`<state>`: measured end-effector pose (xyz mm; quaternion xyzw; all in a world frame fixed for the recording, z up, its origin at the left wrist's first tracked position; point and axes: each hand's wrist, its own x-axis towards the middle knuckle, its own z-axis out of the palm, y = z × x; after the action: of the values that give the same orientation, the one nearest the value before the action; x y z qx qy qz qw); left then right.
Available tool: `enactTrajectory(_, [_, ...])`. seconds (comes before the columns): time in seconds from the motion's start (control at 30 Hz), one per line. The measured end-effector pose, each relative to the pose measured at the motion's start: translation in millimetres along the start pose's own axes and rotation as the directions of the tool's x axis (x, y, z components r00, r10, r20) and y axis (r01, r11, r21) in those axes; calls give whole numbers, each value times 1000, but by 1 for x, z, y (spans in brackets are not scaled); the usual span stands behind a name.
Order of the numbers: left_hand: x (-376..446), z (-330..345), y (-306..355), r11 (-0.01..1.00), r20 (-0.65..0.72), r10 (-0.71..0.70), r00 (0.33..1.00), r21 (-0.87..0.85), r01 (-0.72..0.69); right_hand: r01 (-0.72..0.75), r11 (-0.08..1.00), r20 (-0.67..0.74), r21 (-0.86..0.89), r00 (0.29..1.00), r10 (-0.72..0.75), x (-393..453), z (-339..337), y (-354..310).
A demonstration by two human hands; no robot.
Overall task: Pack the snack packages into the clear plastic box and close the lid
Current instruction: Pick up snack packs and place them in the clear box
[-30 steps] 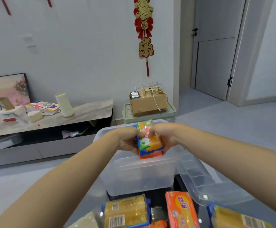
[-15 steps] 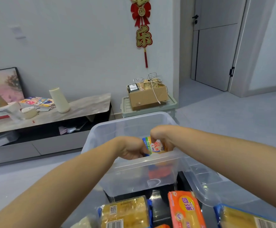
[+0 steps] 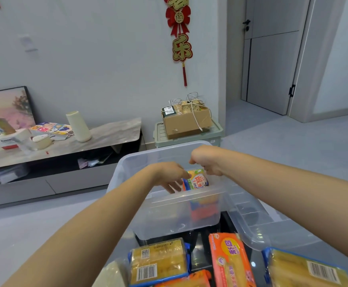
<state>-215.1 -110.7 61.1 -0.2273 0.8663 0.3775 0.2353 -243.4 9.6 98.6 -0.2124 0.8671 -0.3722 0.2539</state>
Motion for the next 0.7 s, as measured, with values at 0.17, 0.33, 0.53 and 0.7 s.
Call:
enactTrajectory(0.17, [-55, 11, 14, 921, -420, 383, 823, 247, -303, 215, 975, -213, -64, 951, -224, -40, -9, 14])
enactTrajectory(0.33, [-112, 63, 13, 816, -540, 576, 614, 333, -472, 368, 895, -333, -254, 835, -438, -104, -5, 59])
enactTrajectory(0.53, [-122, 133, 2, 828, -460, 561, 688, 310, -467, 295, 927, -277, -232, 893, -353, -145, 6, 115])
enactTrajectory(0.7, [-108, 177, -13, 888, -410, 449, 794, 300, -347, 201, 941, -164, -272, 954, -251, -160, 10, 161])
